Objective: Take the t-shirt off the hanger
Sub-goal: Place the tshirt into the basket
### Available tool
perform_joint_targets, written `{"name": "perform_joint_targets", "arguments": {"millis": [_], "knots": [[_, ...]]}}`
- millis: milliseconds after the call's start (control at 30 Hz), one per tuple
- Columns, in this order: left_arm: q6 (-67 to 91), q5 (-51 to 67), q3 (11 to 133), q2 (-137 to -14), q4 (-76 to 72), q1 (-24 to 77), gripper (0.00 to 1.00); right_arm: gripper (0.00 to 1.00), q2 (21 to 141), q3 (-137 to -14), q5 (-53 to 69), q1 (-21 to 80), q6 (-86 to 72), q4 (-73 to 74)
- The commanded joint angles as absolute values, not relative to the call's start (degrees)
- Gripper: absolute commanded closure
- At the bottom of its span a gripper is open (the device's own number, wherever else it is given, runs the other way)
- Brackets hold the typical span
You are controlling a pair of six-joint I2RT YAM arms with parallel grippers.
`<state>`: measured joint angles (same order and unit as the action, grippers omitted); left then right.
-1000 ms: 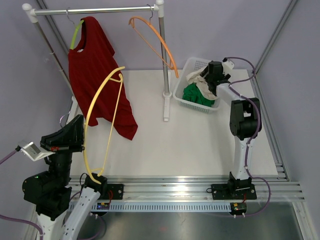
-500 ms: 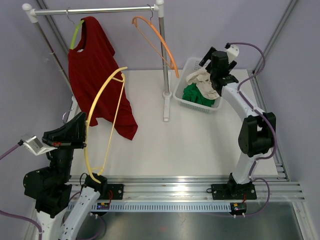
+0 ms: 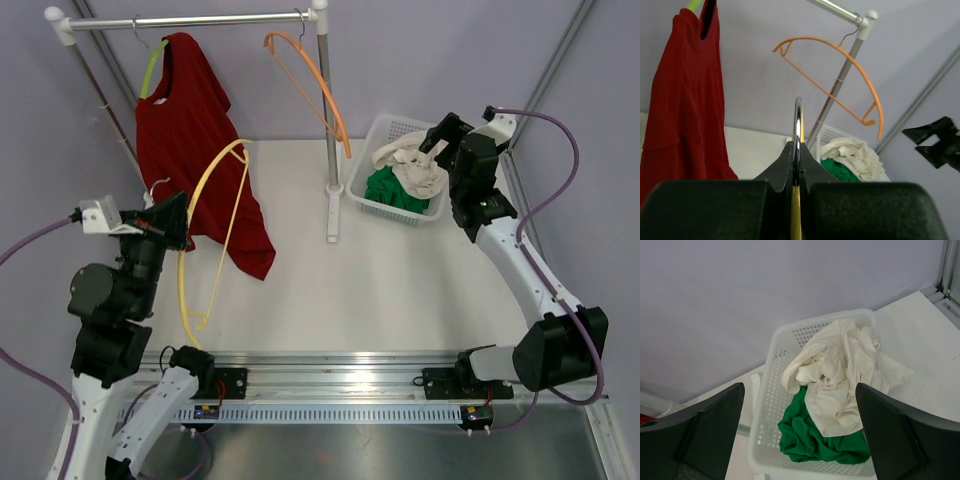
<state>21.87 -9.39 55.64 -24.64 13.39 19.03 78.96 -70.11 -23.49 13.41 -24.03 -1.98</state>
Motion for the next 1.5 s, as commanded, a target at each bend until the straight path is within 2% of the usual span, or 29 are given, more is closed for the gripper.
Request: {"name": "perform_joint_targets", "arguments": {"millis": [0,300,500,667,833,1067,1167,1300,1467], "knots": [[19.1,-13.8,62.1,-33.0,13.6,18.8,1.0,0.01,73.0,-68.5,-20.8,13.6,-21.5,-4.7],[15.5,-20.6,76.0,-55.3,14.5,18.8,1.0,0.01,64.1,-66.3,-17.9,13.6,-19.2,-1.8],[14.8,-16.8,89.4,-69.7,12.2,18.8,1.0,0.01,60.7,-64.9,-16.1,13.6,-19.2,-1.8],[15.1,-11.9,91.8,-74.1,2.7,18.8,1.0,0.01,59.6,-64.2,-15.8,13.6,-19.1,-1.5],[13.6,-9.1,97.3,-79.7,1.2,18.8,1.0,0.0,59.0,-64.0,-14.7,13.6,-18.9,-1.4],[13.4,-7.3,94.8,-77.5,0.3,18.9,1.0,0.01,60.6,-62.6,8.7,13.6,-15.9,-5.5],[12.0,-7.4,94.5,-76.6,0.3,18.9,1.0,0.01,61.3,-62.8,13.5,13.7,-17.5,-6.5],[10.0,-8.1,97.2,-77.2,1.3,18.9,1.0,0.01,60.6,-63.0,13.9,13.6,-17.8,-6.6],[9.2,-9.4,107.2,-82.9,6.7,18.9,1.0,0.01,59.2,-62.8,12.7,13.6,-17.1,-5.8]]}}
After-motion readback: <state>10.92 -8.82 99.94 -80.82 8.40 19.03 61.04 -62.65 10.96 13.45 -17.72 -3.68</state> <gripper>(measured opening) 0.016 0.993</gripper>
